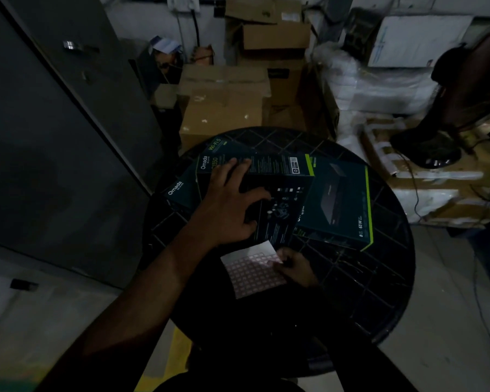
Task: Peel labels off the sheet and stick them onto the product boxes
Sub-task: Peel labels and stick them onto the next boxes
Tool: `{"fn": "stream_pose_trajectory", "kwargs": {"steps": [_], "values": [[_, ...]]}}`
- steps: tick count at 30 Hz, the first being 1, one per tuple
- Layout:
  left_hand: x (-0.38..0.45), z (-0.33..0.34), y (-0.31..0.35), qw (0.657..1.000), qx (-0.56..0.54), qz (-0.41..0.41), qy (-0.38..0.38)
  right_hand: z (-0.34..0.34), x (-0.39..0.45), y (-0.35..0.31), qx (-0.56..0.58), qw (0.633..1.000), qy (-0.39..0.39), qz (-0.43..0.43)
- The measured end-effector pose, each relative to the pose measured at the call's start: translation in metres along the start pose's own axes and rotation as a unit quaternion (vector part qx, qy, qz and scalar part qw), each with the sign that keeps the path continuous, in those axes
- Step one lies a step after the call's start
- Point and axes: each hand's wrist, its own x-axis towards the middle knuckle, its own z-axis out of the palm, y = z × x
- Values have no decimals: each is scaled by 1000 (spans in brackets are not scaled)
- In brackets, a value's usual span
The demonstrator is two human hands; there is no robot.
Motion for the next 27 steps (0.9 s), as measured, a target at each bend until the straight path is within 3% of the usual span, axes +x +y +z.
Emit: {"fn": "stream_pose_trajectory", "kwargs": {"steps": [3, 6, 12, 18, 21, 27], "values": [[3, -2, -4, 998, -54, -13, -3, -15, -14, -45, 74, 994, 4, -81], [5, -11, -4, 995, -84, -28, -54, -34, -36, -93, 144, 981, -13, -128], [8, -23, -5, 987, -115, -33, -107, -54, -60, -146, 191, 963, 27, -189], [9, -25, -8, 978, -178, -51, -92, -51, -64, -155, 51, 946, 119, -298], [9, -23, -12, 976, -197, -45, -87, -44, -62, -157, -26, 938, 188, -289], [4, -20, -17, 974, -207, -32, -80, -29, -59, -163, -39, 938, 227, -259]]}}
